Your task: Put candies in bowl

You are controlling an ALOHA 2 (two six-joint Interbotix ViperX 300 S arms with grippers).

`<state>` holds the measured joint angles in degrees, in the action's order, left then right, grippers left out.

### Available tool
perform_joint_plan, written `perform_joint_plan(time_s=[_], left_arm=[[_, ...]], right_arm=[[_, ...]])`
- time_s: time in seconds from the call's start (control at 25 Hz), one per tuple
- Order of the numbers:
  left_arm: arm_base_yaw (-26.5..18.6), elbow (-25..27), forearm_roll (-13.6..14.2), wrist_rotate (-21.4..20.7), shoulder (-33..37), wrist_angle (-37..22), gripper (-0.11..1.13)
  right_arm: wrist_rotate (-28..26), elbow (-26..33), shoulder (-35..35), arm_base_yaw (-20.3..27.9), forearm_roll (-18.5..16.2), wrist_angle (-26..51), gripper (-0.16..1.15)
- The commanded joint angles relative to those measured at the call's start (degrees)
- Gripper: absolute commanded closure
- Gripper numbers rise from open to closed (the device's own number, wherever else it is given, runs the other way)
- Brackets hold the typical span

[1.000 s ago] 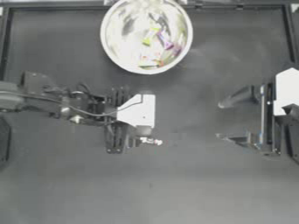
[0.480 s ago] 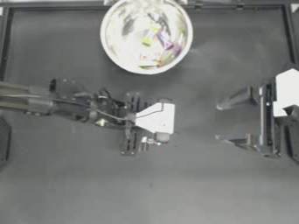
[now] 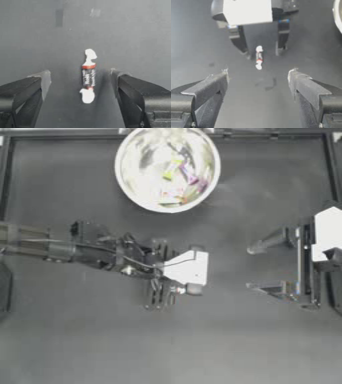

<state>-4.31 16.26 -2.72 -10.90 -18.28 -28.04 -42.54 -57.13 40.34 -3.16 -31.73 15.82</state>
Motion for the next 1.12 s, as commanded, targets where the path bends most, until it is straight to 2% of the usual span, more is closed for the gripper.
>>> perform_joint_plan(time_s=[0.04,0.36,0.52,0.72,1.0,1.12], left_arm=[[0.18,-1.85,-1.32,-0.97,0.97,0.0,0.01],[0.09,-2.72,-1.41,-0.88,-0.09,-2.37,0.02],[0.09,-2.72,-1.49,-0.88,-0.35,-2.46,0.07],[0.18,-2.81,-1.76,-0.88,-0.35,-2.99,0.25],[0.18,-2.81,-2.72,-1.05,-0.44,-3.43,0.56],[0.18,-2.81,-3.16,-1.05,-0.26,-3.78,0.65]], right_arm=[[-0.18,0.62,0.09,-0.09,0.18,-0.35,-0.02],[-0.18,0.79,0.09,-0.09,0.44,-0.44,-0.02],[-0.18,0.62,0.09,-0.09,0.44,-0.88,-0.02],[-0.18,0.79,0.18,0.0,0.53,-0.97,-0.02],[-0.26,0.88,0.18,0.0,0.44,-0.97,-0.02],[-0.26,0.97,0.09,-0.09,0.53,-0.97,-0.02]])
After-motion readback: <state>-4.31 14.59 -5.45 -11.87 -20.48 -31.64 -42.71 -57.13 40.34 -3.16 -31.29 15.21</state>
